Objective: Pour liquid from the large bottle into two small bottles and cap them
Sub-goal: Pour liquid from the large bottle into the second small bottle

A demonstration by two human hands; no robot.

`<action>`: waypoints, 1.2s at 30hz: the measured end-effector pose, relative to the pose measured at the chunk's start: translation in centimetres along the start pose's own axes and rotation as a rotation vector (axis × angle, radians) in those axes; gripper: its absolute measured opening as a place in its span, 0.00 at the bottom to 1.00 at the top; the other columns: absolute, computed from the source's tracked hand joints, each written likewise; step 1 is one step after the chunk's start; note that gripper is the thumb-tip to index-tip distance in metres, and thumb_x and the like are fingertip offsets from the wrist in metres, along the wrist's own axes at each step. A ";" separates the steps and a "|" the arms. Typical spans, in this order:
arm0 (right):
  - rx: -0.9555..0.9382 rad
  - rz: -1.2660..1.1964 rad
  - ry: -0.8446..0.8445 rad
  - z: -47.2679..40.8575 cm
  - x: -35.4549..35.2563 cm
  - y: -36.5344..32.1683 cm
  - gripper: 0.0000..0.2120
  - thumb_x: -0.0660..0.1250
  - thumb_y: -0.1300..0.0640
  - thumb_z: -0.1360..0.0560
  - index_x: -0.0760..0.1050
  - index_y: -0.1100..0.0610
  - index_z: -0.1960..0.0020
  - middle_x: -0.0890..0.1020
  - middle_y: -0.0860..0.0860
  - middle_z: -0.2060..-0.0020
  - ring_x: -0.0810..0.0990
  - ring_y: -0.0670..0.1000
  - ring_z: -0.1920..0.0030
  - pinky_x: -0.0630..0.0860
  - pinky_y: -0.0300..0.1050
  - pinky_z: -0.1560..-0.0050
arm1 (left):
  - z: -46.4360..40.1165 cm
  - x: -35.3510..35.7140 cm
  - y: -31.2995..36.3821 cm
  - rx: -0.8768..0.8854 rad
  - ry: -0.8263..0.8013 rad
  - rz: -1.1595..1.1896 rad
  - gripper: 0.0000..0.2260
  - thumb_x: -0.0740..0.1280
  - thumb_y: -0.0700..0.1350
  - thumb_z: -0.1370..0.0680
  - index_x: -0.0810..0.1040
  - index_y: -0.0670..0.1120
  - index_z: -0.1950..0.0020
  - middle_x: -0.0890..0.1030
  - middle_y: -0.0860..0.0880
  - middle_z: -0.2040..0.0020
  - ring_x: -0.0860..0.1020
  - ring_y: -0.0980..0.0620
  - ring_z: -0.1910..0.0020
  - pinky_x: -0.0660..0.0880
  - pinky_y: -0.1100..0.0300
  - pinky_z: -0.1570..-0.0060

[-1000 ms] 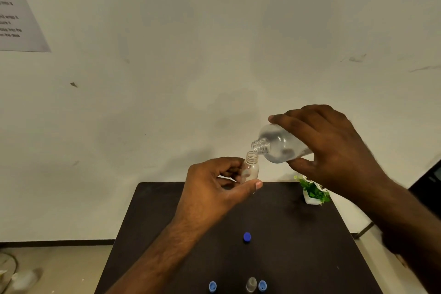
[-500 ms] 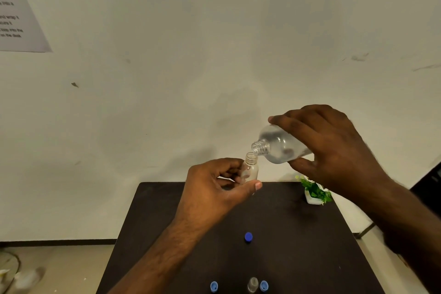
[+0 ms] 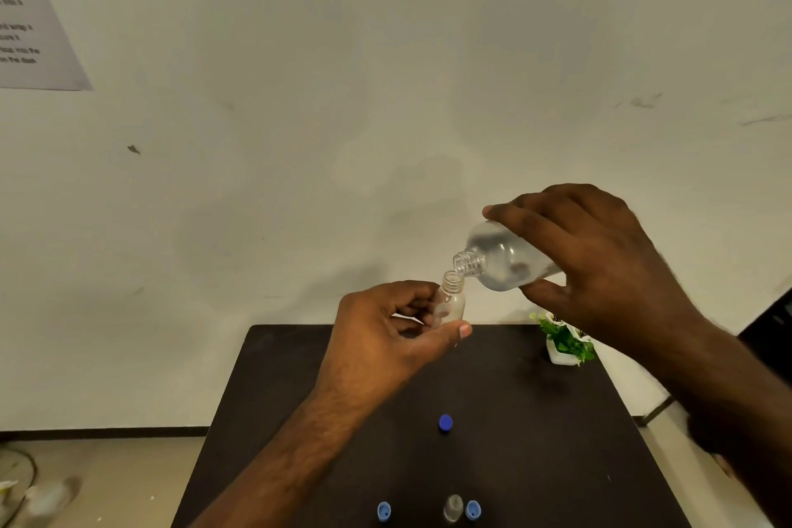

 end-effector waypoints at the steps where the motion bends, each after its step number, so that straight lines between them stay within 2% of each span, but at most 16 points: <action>1: 0.000 0.000 -0.001 0.0 0.0 0.0 0.32 0.70 0.52 0.31 0.71 0.47 0.27 0.79 0.48 0.38 0.75 0.57 0.38 0.68 0.54 0.37 | 0.0 0.0 0.0 0.000 -0.002 -0.005 0.17 0.81 0.51 0.31 0.86 0.50 0.43 0.87 0.57 0.52 0.85 0.59 0.53 0.83 0.64 0.53; 10: 0.000 0.012 -0.005 0.0 -0.1 0.0 0.33 0.72 0.53 0.31 0.71 0.47 0.27 0.78 0.48 0.38 0.75 0.57 0.37 0.68 0.55 0.37 | -0.1 0.0 0.1 0.008 -0.003 0.000 0.16 0.80 0.50 0.31 0.86 0.51 0.44 0.87 0.58 0.52 0.86 0.59 0.54 0.82 0.66 0.55; 14: 0.002 0.019 -0.002 -0.1 -0.1 0.1 0.33 0.73 0.54 0.31 0.71 0.47 0.27 0.79 0.48 0.38 0.75 0.57 0.37 0.69 0.55 0.37 | -0.1 0.1 0.0 -0.001 0.000 0.008 0.17 0.81 0.50 0.31 0.86 0.50 0.43 0.87 0.57 0.52 0.86 0.58 0.54 0.84 0.63 0.54; 18: -0.007 0.022 0.007 -0.2 -0.3 -0.1 0.32 0.71 0.54 0.31 0.71 0.47 0.27 0.79 0.48 0.39 0.76 0.57 0.38 0.69 0.55 0.38 | -0.2 0.1 0.0 0.006 0.002 0.007 0.17 0.81 0.50 0.31 0.86 0.50 0.43 0.87 0.57 0.52 0.86 0.59 0.54 0.82 0.66 0.55; 24: -0.010 0.030 0.018 -0.2 -0.4 -0.1 0.33 0.73 0.54 0.32 0.72 0.48 0.27 0.79 0.49 0.39 0.76 0.58 0.38 0.69 0.56 0.38 | -0.1 0.1 0.1 0.017 0.009 -0.004 0.16 0.80 0.50 0.30 0.87 0.50 0.44 0.87 0.57 0.53 0.85 0.59 0.54 0.82 0.66 0.54; 29: -0.013 0.025 0.017 -0.2 -0.4 0.0 0.32 0.72 0.53 0.31 0.72 0.48 0.27 0.79 0.49 0.39 0.76 0.58 0.38 0.69 0.56 0.38 | -0.1 0.1 -0.1 0.002 0.015 -0.001 0.18 0.80 0.51 0.31 0.86 0.49 0.43 0.87 0.56 0.52 0.86 0.58 0.54 0.84 0.61 0.53; 36: -0.013 0.038 0.002 -0.3 -0.4 0.0 0.33 0.73 0.53 0.31 0.72 0.48 0.27 0.79 0.49 0.39 0.76 0.59 0.38 0.69 0.57 0.38 | -0.2 0.1 0.1 0.014 0.011 -0.007 0.18 0.80 0.51 0.31 0.86 0.49 0.43 0.87 0.56 0.52 0.86 0.58 0.54 0.84 0.61 0.52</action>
Point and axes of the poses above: each hand's wrist, its own z-axis away from the middle knuckle, its own x-axis out of the palm, y = z × x, the point moved 6 cm from there along -z, towards the middle knuckle
